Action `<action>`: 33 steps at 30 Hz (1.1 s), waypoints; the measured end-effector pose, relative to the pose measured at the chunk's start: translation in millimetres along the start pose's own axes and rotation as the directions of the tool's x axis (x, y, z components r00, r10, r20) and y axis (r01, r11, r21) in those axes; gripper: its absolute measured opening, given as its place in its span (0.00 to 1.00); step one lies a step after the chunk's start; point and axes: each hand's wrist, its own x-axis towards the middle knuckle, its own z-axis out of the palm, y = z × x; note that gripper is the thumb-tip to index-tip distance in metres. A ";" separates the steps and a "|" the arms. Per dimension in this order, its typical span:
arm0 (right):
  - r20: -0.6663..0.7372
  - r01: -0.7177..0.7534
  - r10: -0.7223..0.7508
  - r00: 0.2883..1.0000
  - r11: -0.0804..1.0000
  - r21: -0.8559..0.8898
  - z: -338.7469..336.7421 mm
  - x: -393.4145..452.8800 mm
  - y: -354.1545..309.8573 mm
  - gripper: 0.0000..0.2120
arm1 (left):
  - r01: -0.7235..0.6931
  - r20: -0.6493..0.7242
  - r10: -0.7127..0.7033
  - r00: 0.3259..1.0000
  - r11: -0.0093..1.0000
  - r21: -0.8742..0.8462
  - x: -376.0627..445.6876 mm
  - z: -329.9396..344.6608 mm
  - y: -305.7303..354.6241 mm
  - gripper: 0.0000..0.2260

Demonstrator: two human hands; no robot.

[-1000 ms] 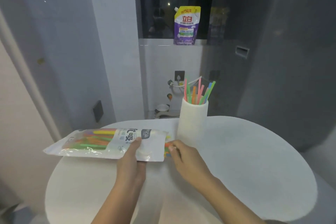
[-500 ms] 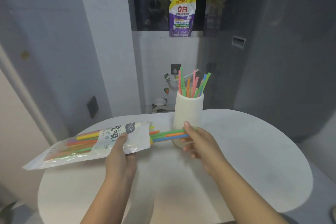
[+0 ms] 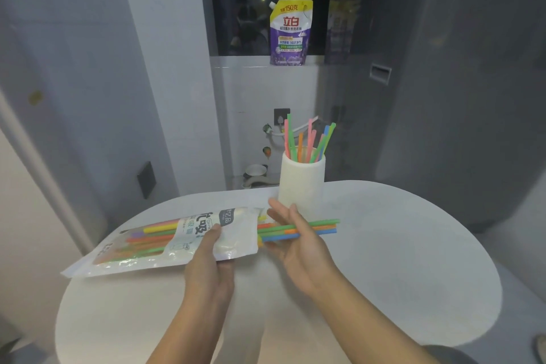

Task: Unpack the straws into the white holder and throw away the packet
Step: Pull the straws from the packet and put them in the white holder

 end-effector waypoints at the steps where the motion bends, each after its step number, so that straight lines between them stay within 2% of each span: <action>1: -0.015 0.048 -0.048 0.999 0.999 -0.027 0.3 0.5 -2.2 0.15 | 0.005 0.007 -0.005 1.000 1.000 -0.013 0.3 0.8 1.3 0.15; 5: -0.047 0.199 -0.201 0.978 0.979 -0.054 2.5 -0.3 -22.4 0.23 | 0.027 0.007 -0.026 1.000 0.996 -0.086 5.3 1.1 9.0 0.21; 8: -0.053 0.275 -0.272 0.961 0.959 0.068 5.2 -3.4 -40.1 0.28 | 0.048 -0.001 -0.049 0.999 0.995 -0.085 5.8 -0.8 11.9 0.21; 11: -0.072 0.340 -0.333 0.940 0.927 0.157 17.8 -8.1 -55.0 0.29 | 0.047 -0.010 -0.048 0.999 0.995 -0.089 6.1 -1.7 12.6 0.20; 16: -0.132 0.431 -0.415 0.900 0.891 0.140 46.4 -14.5 -82.9 0.28 | 0.062 0.068 -0.057 0.996 0.996 -0.071 3.4 -3.4 16.8 0.09; 22: -0.187 0.470 -0.435 0.881 0.850 0.239 56.1 -19.6 -110.0 0.27 | 0.084 0.100 -0.074 0.992 0.991 -0.101 -4.0 -3.1 21.9 0.07; 33: -0.187 0.607 -0.585 0.789 0.790 0.090 87.8 -40.3 -180.7 0.28 | 0.054 0.085 -0.048 0.995 0.996 -0.066 -7.5 -3.9 33.9 0.07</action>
